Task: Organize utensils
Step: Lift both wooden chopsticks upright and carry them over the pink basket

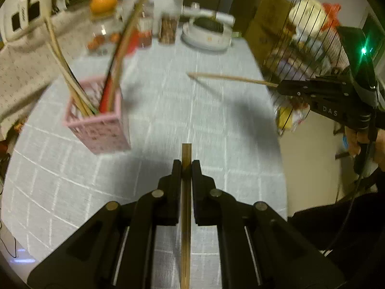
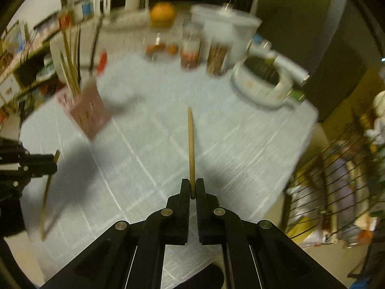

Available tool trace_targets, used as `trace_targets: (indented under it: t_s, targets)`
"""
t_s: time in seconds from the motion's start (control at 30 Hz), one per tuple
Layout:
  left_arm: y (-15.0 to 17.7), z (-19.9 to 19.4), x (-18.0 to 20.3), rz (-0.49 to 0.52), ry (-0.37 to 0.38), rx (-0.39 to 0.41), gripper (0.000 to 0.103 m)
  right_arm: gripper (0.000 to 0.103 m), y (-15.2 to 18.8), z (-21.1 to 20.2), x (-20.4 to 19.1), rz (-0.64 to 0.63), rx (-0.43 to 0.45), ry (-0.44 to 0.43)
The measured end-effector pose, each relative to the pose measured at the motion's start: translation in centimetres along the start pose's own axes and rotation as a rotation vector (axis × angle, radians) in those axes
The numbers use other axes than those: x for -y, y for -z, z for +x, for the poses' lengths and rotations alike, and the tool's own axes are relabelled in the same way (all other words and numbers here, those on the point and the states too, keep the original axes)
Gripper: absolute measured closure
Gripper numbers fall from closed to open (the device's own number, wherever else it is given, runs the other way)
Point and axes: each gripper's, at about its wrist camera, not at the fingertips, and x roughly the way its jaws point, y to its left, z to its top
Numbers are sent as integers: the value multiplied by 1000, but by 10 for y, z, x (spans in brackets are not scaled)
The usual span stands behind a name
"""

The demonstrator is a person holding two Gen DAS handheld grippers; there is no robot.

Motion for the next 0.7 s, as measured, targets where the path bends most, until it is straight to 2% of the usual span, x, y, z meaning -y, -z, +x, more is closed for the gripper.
trace_targets:
  t_s: [0.07,0.3,0.7]
  targets:
    - [-4,-13,0,-1,-4,45,94,99,-7,-18,1,34,58,-4]
    - [-13,-39,-8,-13,-7,149,94,99,-29,-53,-3,42,175,-1]
    - [-34,-93,-24,-40,-20,313,98,99,-48,-91,-21,15,267,-44]
